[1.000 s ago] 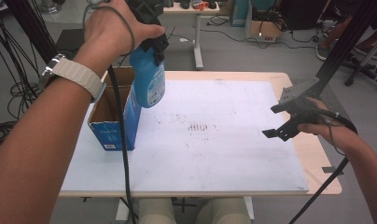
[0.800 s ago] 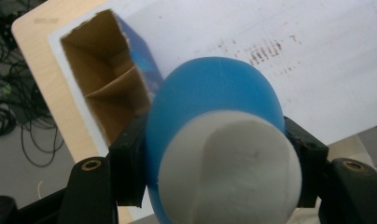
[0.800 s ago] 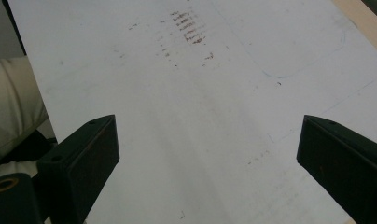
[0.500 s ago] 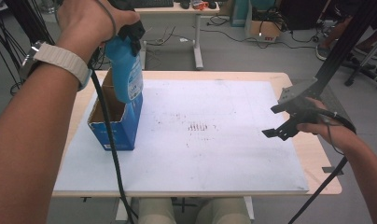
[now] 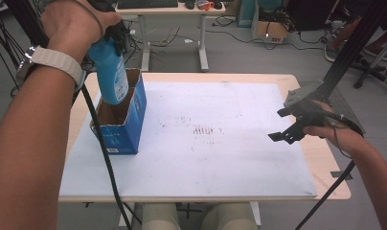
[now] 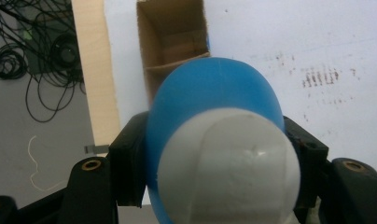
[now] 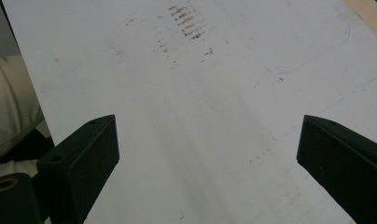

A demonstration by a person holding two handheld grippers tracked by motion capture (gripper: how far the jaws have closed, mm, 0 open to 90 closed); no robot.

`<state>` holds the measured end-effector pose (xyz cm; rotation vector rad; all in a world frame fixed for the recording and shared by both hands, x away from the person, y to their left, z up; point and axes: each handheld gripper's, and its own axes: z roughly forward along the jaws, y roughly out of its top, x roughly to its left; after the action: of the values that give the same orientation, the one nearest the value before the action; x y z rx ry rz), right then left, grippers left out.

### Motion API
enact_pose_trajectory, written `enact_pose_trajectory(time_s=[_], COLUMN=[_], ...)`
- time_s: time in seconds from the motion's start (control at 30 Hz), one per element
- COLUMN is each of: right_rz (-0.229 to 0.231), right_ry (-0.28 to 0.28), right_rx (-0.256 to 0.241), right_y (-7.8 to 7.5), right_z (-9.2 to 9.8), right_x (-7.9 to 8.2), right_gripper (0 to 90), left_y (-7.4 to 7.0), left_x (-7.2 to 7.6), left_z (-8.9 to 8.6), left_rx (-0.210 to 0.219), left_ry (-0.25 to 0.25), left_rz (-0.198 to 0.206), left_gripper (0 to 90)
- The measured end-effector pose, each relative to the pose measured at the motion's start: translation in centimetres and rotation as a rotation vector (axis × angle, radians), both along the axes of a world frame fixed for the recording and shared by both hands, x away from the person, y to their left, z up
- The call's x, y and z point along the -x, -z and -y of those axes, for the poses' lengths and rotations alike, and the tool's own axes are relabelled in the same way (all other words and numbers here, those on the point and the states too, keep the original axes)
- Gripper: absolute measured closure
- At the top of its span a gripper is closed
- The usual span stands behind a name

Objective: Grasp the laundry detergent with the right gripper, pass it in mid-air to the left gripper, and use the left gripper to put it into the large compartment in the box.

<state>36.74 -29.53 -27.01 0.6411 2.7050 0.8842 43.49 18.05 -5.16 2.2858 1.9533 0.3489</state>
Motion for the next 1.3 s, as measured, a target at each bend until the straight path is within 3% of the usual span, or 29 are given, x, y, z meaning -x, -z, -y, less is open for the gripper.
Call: enact_pose_trajectory(time_s=[0.6,0.83,1.1,1.3], right_rz=[-0.005,0.001,-0.007,-0.014], right_ry=[0.005,0.004,0.009,0.014], right_rx=[-0.014,-0.014,-0.002,-0.003], right_y=[0.3,0.6,0.8,0.9], right_z=[-0.1,0.0,0.3,0.4], right_x=[-0.2,-0.3,-0.2,-0.2], right_gripper=[5.6,5.7,5.7,5.7], left_y=[4.1,6.3,10.2,11.6], left_x=[-1.3,-1.6,-1.9,-2.1], left_z=[-2.2,-2.7,-3.2,-3.2], left_rx=[0.002,0.01,0.03,0.029], left_ry=[-0.045,-0.059,-0.061,-0.064], left_rz=[-0.008,-0.016,-0.032,-0.037], left_gripper=[37.5,37.5,37.5,37.5])
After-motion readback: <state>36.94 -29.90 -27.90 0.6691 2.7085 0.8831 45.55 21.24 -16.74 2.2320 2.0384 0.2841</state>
